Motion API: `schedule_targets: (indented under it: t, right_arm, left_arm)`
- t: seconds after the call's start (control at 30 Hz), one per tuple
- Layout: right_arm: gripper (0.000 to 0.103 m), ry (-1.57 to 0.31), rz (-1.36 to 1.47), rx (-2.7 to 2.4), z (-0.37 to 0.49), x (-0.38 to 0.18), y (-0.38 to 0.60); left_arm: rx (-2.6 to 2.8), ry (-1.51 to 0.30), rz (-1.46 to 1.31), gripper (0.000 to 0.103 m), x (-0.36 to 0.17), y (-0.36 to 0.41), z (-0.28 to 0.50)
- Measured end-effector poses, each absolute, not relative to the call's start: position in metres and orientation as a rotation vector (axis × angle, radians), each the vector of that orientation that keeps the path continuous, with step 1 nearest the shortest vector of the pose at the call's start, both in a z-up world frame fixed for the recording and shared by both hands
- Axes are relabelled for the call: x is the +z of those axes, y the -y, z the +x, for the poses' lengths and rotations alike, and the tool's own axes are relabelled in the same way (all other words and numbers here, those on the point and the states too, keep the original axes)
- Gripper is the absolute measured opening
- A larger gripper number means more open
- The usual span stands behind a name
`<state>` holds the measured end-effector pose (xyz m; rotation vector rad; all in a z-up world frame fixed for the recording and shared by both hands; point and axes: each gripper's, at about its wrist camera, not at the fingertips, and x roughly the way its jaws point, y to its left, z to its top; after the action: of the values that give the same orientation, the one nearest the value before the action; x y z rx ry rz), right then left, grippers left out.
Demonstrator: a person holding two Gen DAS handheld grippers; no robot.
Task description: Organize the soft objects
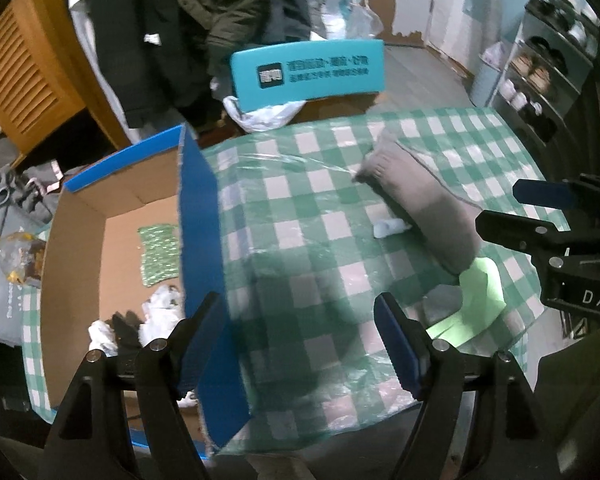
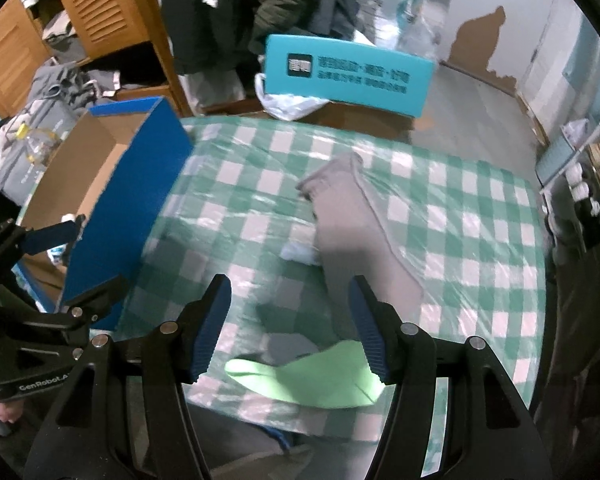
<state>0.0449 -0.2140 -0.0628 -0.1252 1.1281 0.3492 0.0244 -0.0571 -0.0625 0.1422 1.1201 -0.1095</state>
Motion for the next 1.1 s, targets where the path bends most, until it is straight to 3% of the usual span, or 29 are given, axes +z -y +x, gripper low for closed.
schedule_targets:
  t: [1.1]
  right_arm:
    - [0.061,-1.380,0.043,0.180,0.030,-0.158,0.299]
  left_arm:
    - [-0.172,-1.274,0.170,0.078,-0.123,0.102,0.036]
